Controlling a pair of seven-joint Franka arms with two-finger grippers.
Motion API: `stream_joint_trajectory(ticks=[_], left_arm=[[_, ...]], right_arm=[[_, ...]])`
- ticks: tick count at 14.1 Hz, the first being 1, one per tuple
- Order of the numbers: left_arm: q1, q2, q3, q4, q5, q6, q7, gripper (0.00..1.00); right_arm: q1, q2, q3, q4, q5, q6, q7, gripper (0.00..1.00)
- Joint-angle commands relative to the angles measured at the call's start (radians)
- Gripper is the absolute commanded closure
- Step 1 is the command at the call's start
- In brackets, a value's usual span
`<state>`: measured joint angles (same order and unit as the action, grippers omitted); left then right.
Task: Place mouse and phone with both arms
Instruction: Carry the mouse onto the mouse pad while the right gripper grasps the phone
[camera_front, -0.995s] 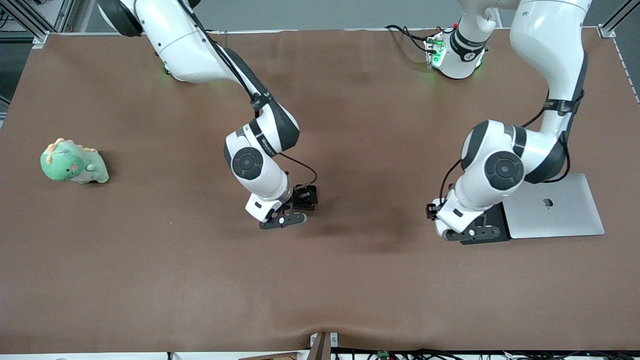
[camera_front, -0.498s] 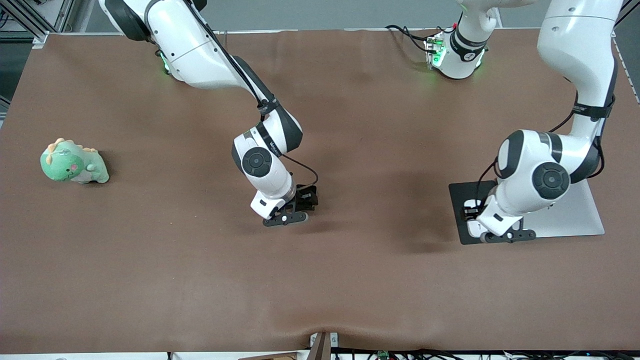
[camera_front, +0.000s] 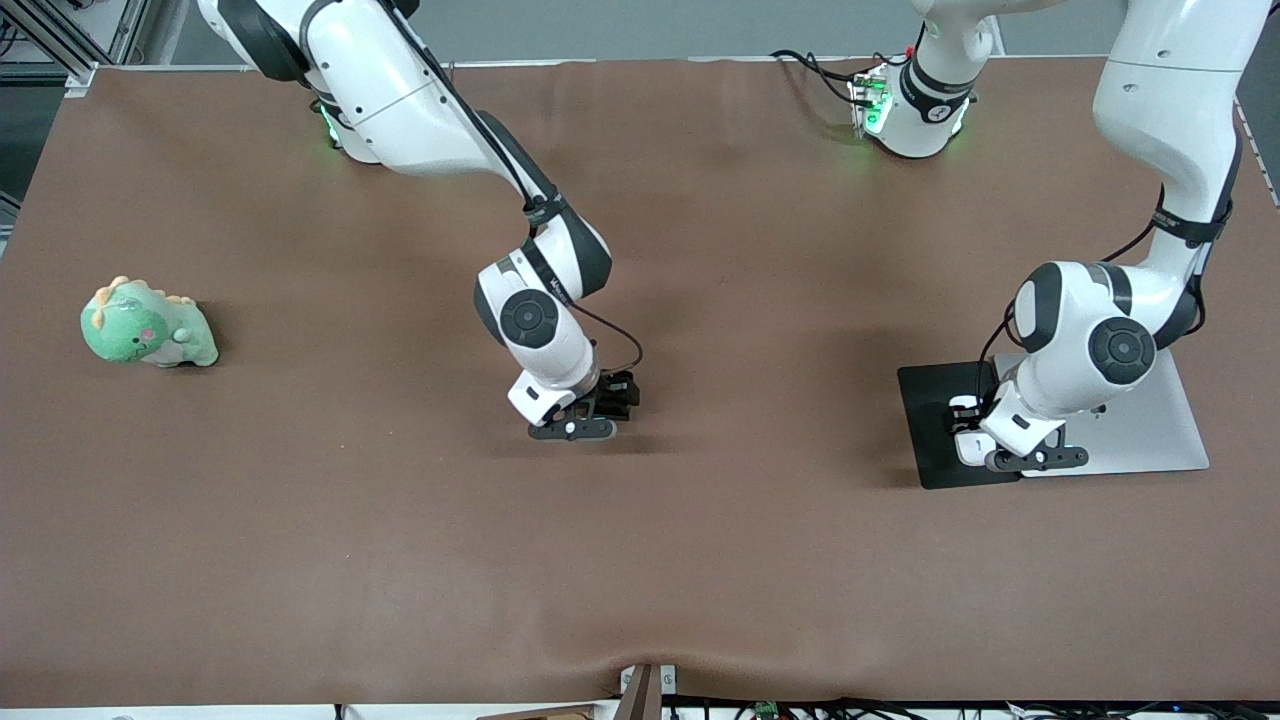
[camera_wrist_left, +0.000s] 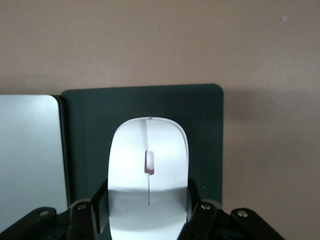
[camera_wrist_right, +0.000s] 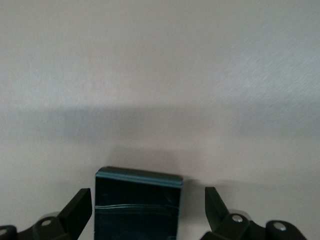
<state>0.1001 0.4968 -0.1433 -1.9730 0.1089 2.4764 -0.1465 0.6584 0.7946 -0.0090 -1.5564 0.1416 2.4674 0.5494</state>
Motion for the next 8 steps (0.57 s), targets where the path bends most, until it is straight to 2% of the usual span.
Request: stream_joint_trajectory(ticks=[1, 8], left_arm=[[0.027, -0.003, -0.013, -0.032, 0.023, 0.041, 0.005, 0.61], [0.029, 0.037, -0.015, -0.032, 0.023, 0.085, 0.005, 0.6]], right_arm=[[0.018, 0.018, -0.011, 0.004, -0.034, 0.027, 0.034, 0.0], [0.03, 0.046, -0.013, 0.009, -0.036, 0.085, 0.078, 0.0]])
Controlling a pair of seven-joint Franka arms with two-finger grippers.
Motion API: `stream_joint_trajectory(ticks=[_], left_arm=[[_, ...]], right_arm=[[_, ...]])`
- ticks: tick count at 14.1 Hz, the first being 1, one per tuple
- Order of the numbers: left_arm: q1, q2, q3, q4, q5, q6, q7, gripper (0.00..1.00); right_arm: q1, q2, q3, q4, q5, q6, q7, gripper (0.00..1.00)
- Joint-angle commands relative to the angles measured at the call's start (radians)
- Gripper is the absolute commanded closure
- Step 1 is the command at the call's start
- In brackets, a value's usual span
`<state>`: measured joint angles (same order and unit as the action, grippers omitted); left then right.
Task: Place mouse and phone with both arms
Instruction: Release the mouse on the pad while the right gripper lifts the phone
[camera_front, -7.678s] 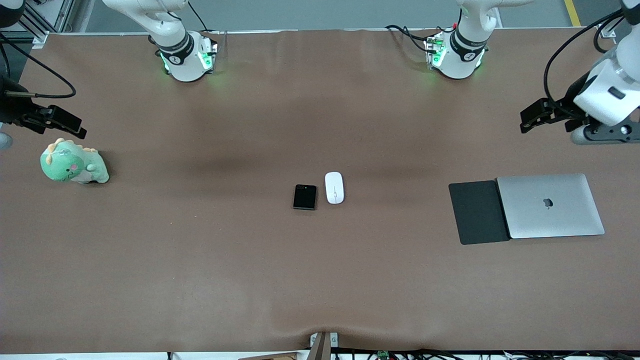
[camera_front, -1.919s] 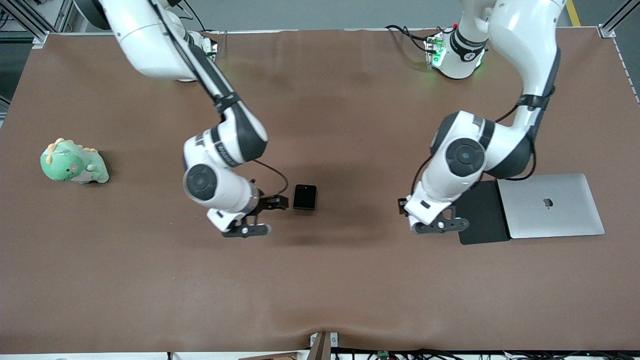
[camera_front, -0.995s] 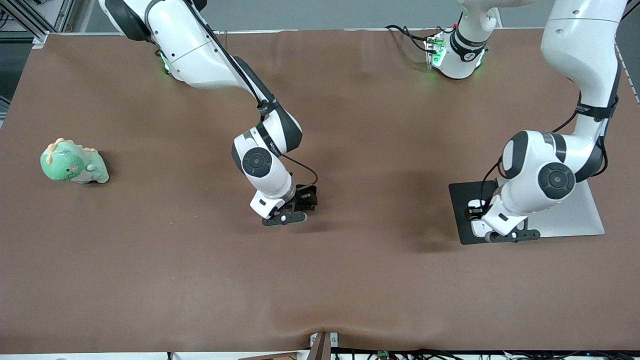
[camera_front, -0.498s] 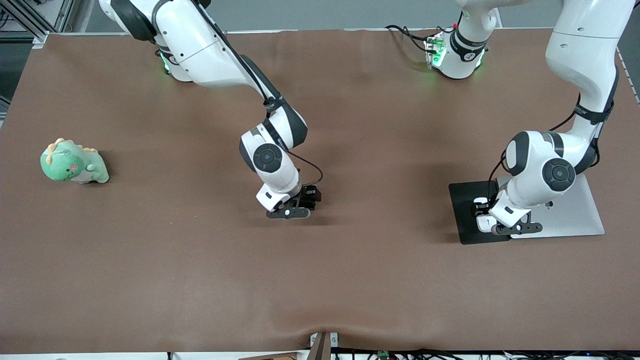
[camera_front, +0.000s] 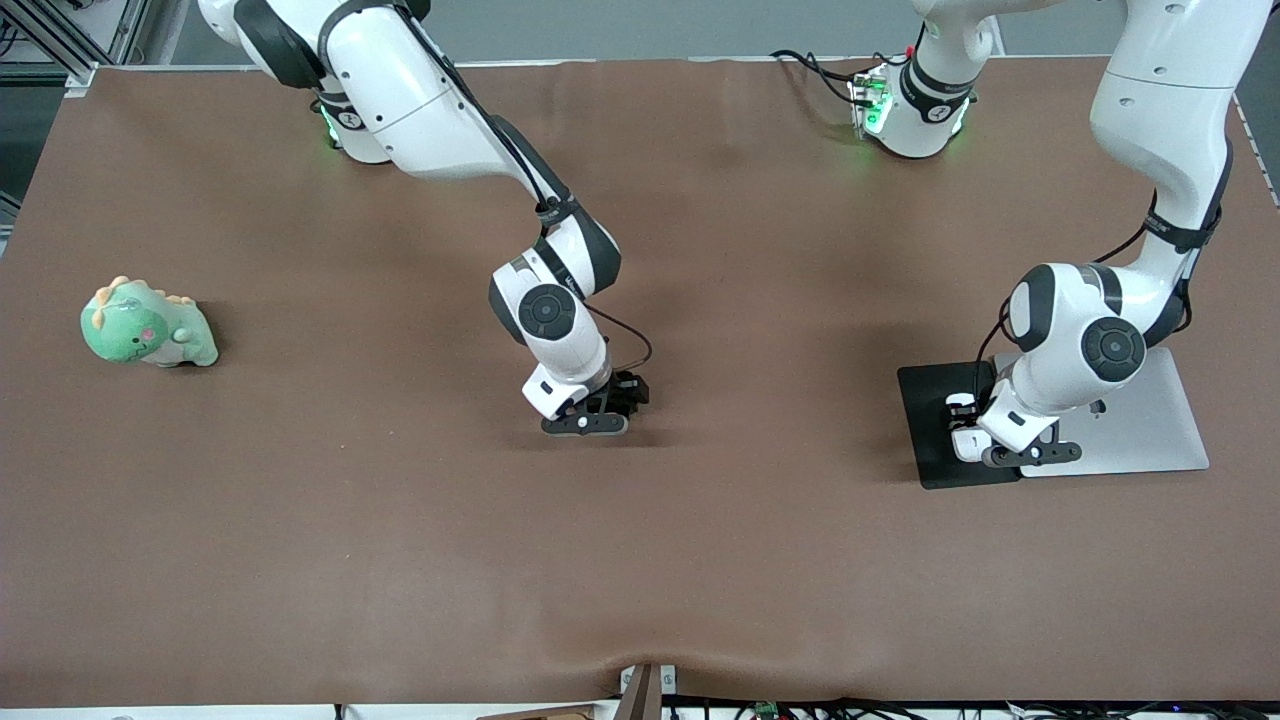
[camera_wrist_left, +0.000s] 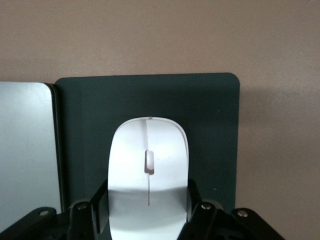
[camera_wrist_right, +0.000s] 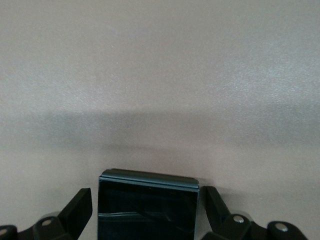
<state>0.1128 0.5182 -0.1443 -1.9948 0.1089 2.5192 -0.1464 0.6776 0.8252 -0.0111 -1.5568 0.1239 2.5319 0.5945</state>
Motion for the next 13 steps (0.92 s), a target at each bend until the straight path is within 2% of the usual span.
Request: stream_joint_trajectory(ticks=[1, 2, 3, 4, 8, 9, 10, 12, 13], left_arm=[[0.016, 0.023, -0.014, -0.01, 0.023, 0.056, 0.005, 0.6], [0.016, 0.026, -0.012, -0.01, 0.023, 0.061, 0.005, 0.6], [0.016, 0.026, -0.012, -0.01, 0.023, 0.061, 0.005, 0.6], [0.016, 0.028, -0.014, -0.01, 0.023, 0.061, 0.005, 0.6], [0.016, 0.029, -0.012, -0.01, 0.023, 0.061, 0.007, 0.59], [0.016, 0.029, -0.014, -0.01, 0.023, 0.061, 0.007, 0.55], [0.016, 0.031, -0.012, -0.009, 0.023, 0.061, 0.007, 0.43], [0.014, 0.031, -0.014, -0.009, 0.023, 0.061, 0.007, 0.0], [0.011, 0.028, -0.014, -0.009, 0.023, 0.058, 0.007, 0.0]], right_arm=[[0.01, 0.015, -0.01, 0.009, -0.018, 0.021, 0.031, 0.15], [0.011, 0.014, -0.012, 0.009, -0.02, 0.021, 0.031, 0.5], [0.008, 0.012, -0.016, 0.009, -0.027, 0.021, 0.03, 0.8], [0.008, 0.009, -0.023, 0.009, -0.032, 0.018, 0.031, 1.0], [-0.001, -0.014, -0.029, 0.006, -0.03, -0.001, 0.036, 1.0], [-0.01, -0.037, -0.042, 0.006, -0.029, -0.033, 0.039, 1.0], [-0.018, -0.067, -0.061, 0.007, -0.029, -0.1, 0.041, 1.0], [-0.047, -0.132, -0.096, 0.006, -0.027, -0.188, 0.044, 1.0], [-0.079, -0.159, -0.101, 0.003, -0.027, -0.232, 0.034, 1.0]])
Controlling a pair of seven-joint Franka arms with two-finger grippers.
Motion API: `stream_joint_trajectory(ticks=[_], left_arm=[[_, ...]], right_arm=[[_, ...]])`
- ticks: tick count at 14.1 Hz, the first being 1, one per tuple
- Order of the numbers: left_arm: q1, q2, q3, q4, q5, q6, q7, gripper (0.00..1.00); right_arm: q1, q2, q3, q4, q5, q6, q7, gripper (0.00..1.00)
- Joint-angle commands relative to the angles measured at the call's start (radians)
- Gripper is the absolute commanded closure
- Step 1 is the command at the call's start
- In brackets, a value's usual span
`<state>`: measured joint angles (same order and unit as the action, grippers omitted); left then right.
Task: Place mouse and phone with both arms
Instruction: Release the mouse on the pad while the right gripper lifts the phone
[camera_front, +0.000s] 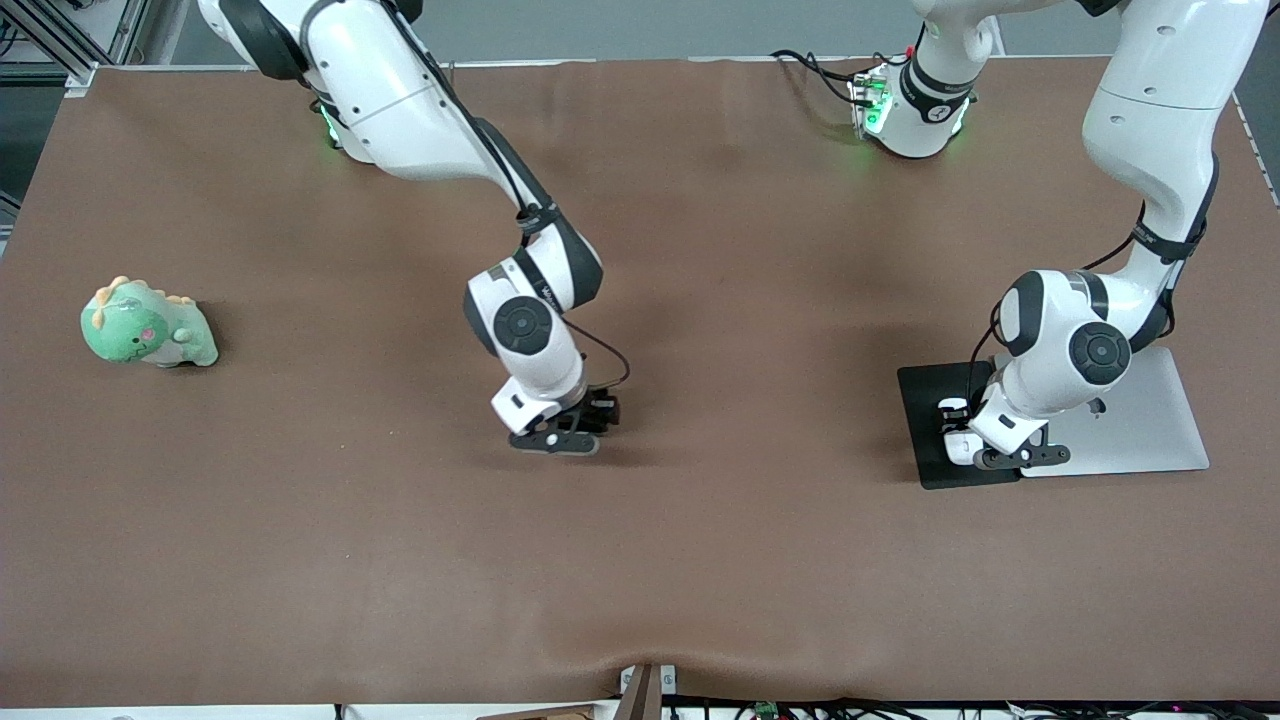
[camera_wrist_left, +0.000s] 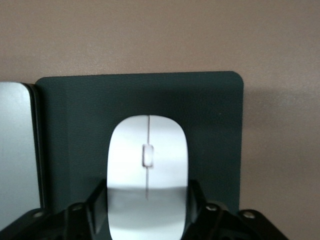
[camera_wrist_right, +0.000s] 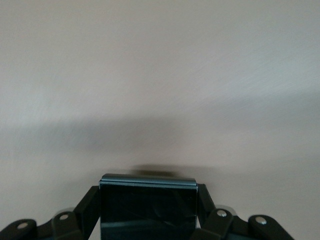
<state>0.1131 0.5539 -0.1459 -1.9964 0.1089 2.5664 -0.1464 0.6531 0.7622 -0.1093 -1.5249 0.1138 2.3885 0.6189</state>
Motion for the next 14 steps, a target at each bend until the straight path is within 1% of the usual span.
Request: stream_joint_trajectory(ticks=[1, 2, 4, 5, 7, 8, 10, 12, 14], left_arm=[[0.01, -0.015, -0.012, -0.007, 0.023, 0.009, 0.007, 0.0], [0.01, -0.023, -0.012, -0.002, 0.023, 0.005, 0.007, 0.0], [0.008, -0.057, -0.021, 0.001, 0.021, -0.005, -0.002, 0.0], [0.008, -0.078, -0.029, 0.007, 0.02, -0.03, -0.01, 0.0], [0.007, -0.117, -0.035, 0.037, 0.02, -0.104, -0.012, 0.0], [0.007, -0.133, -0.044, 0.063, 0.02, -0.151, -0.013, 0.0], [0.004, -0.158, -0.05, 0.149, 0.02, -0.286, -0.013, 0.0], [0.005, -0.179, -0.052, 0.237, 0.023, -0.4, -0.002, 0.0], [0.004, -0.206, -0.06, 0.301, 0.023, -0.501, -0.001, 0.0]], right_arm=[[-0.09, -0.125, -0.004, -0.038, -0.019, -0.112, 0.004, 1.0], [-0.125, -0.162, -0.003, -0.075, -0.019, -0.111, -0.002, 1.0], [-0.183, -0.237, -0.003, -0.174, -0.019, -0.091, -0.091, 1.0], [-0.22, -0.265, -0.003, -0.216, -0.019, -0.075, -0.132, 1.0], [-0.259, -0.341, -0.003, -0.332, -0.019, -0.042, -0.194, 1.0], [-0.288, -0.38, -0.003, -0.4, -0.017, -0.019, -0.233, 1.0], [-0.357, -0.426, -0.003, -0.503, -0.017, 0.044, -0.341, 1.0], [-0.432, -0.443, -0.003, -0.563, -0.017, 0.083, -0.457, 1.0], [-0.505, -0.455, -0.003, -0.647, -0.017, 0.174, -0.566, 1.0]])
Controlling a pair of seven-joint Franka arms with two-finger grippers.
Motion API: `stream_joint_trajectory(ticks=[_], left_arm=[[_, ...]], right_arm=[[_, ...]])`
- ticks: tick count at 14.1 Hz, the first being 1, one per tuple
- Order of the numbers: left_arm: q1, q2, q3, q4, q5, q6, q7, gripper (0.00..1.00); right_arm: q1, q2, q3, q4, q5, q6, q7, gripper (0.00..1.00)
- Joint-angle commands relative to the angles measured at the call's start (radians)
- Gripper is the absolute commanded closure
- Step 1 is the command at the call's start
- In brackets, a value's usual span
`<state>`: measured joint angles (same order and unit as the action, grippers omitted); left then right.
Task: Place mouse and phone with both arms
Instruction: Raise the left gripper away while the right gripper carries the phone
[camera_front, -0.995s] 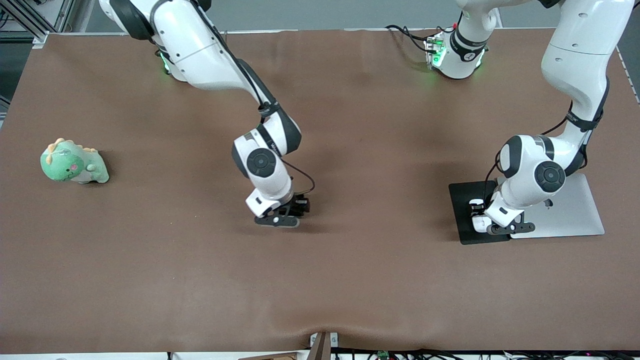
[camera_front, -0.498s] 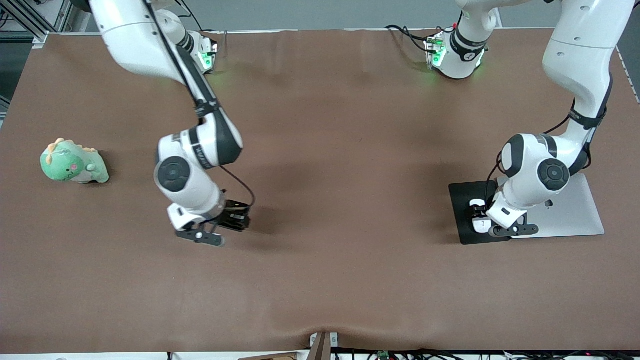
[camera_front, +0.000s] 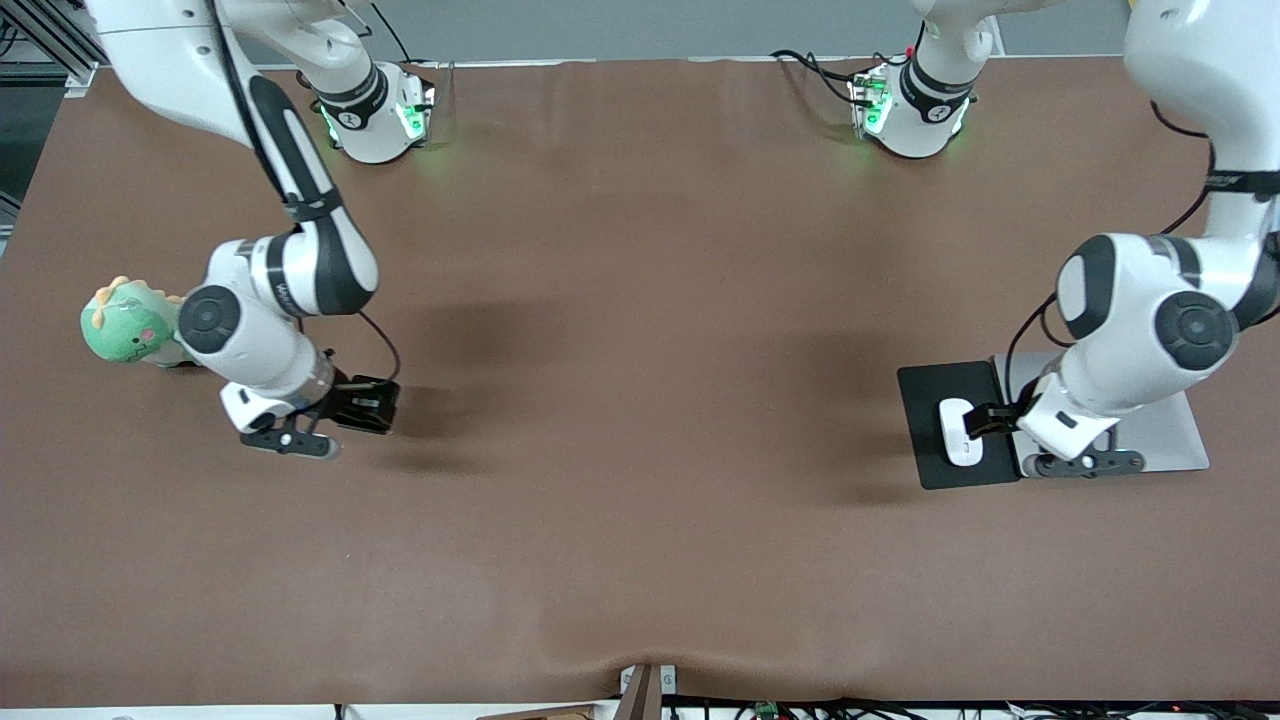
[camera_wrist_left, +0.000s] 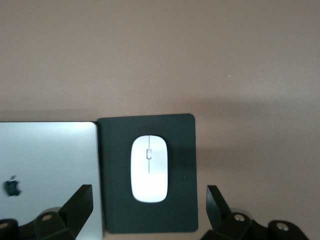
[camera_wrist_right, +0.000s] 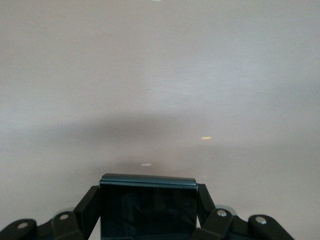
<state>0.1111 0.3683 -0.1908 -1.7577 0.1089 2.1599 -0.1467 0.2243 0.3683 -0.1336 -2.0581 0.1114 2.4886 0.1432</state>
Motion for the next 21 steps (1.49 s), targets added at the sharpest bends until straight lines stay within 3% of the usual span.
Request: stream_joint_trajectory(ticks=[1, 3, 5, 9, 13, 19, 20, 21], left_arm=[[0.009, -0.038, -0.028, 0.092, 0.021, -0.147, -0.002, 0.0], [0.007, -0.083, -0.035, 0.156, 0.02, -0.265, -0.002, 0.0], [0.007, -0.121, -0.036, 0.21, 0.011, -0.385, -0.001, 0.0], [0.018, -0.248, -0.041, 0.216, -0.003, -0.509, 0.006, 0.0], [0.016, -0.307, -0.032, 0.257, -0.044, -0.635, -0.001, 0.0], [0.016, -0.362, -0.035, 0.261, -0.045, -0.696, 0.004, 0.0], [0.016, -0.365, -0.036, 0.261, -0.045, -0.701, 0.004, 0.0], [0.016, -0.365, -0.038, 0.261, -0.045, -0.701, 0.004, 0.0]], right_arm=[[-0.12, -0.065, 0.022, -0.163, -0.015, 0.14, -0.159, 1.0], [-0.192, -0.065, 0.023, -0.232, -0.013, 0.222, -0.261, 1.0], [-0.281, -0.054, 0.023, -0.237, -0.013, 0.219, -0.365, 1.0], [-0.39, -0.031, 0.025, -0.235, -0.012, 0.219, -0.451, 1.0], [-0.424, 0.004, 0.026, -0.234, -0.007, 0.217, -0.482, 1.0], [-0.431, 0.031, 0.026, -0.228, -0.006, 0.223, -0.496, 1.0], [-0.433, 0.032, 0.026, -0.228, -0.007, 0.223, -0.508, 0.82], [-0.434, 0.04, 0.025, -0.226, -0.006, 0.223, -0.531, 0.39]])
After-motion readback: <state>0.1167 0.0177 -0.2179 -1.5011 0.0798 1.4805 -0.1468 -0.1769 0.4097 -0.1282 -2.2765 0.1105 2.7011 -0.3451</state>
